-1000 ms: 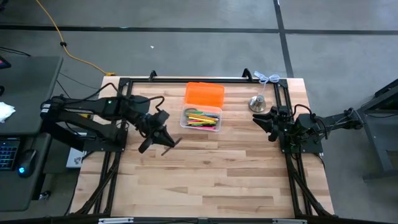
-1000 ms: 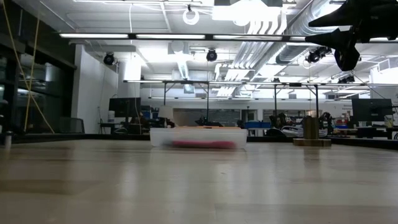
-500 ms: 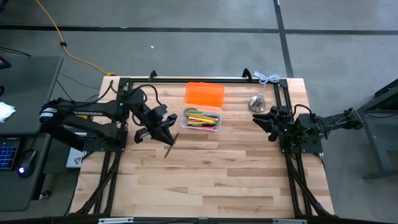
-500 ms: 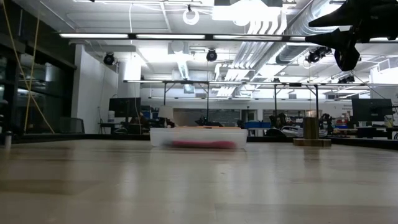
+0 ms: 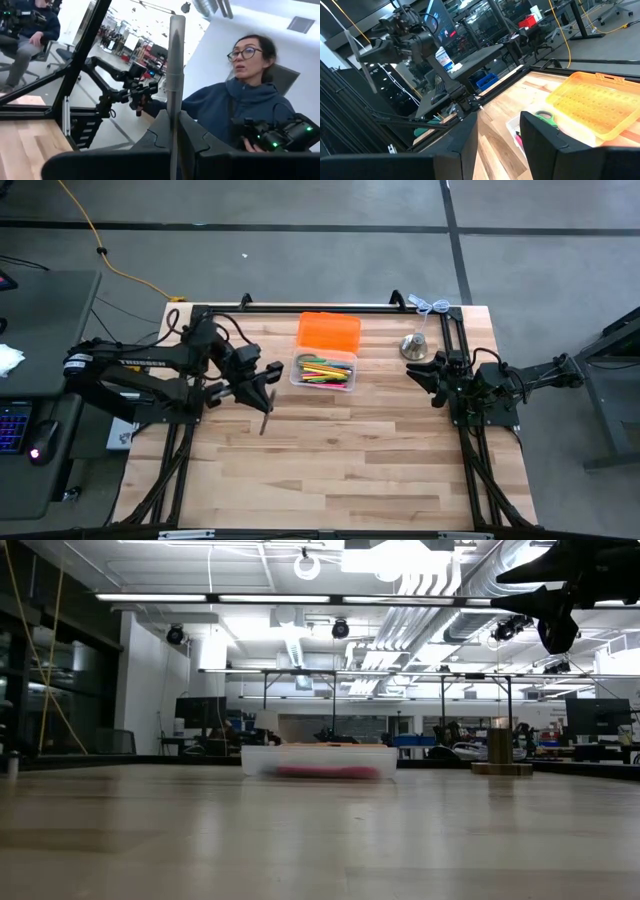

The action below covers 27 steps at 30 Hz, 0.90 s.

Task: Pick & place school supplies into a supply box
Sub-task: Put the gray pen into the transparent supply box

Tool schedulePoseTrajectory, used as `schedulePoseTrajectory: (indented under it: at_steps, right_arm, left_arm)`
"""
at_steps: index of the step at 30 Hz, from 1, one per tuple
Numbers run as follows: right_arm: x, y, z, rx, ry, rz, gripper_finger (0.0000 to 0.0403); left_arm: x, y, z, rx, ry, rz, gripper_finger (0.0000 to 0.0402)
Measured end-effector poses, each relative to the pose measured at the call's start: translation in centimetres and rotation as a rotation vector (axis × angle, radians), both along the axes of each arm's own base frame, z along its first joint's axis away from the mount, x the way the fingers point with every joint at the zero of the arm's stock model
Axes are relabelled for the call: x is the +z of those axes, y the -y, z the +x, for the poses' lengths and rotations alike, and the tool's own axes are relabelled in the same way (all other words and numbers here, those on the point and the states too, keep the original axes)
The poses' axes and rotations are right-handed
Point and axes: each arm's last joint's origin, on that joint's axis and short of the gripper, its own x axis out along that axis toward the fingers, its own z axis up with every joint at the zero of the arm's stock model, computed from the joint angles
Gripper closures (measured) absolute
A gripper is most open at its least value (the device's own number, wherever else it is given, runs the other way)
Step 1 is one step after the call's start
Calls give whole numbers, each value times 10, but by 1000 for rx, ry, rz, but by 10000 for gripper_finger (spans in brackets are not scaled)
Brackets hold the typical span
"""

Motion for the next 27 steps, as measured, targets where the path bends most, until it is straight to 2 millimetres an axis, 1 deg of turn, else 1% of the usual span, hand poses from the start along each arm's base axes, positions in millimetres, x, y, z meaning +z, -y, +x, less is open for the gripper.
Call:
schedulePoseTrajectory:
  at_steps: [5, 7, 9, 13, 16, 19, 22, 27]
  right_arm:
    - [0, 0, 0, 0, -1, 0, 279]
    - [0, 0, 0, 0, 0, 0, 279]
    - [0, 0, 0, 0, -1, 0, 279]
    - [0, 0, 0, 0, 0, 0, 279]
    - [0, 0, 0, 0, 1, 3, 279]
    - [0, 0, 0, 0, 1, 4, 279]
    - [0, 0, 0, 0, 0, 4, 279]
    - [0, 0, 0, -1, 0, 4, 279]
  left_arm:
    - [1, 0, 0, -3, 3, -4, 364]
    - [-2, 0, 1, -2, -25, -7, 364]
    - [-8, 0, 3, 13, -93, -12, 364]
    - [-33, -3, 7, 122, -320, 15, 364]
    - [-52, -5, 5, 219, -483, 66, 364]
    - [-65, -7, 2, 301, -607, 116, 364]
    - [-73, -8, -2, 376, -699, 155, 364]
    - [-81, -11, -5, 473, -773, 208, 364]
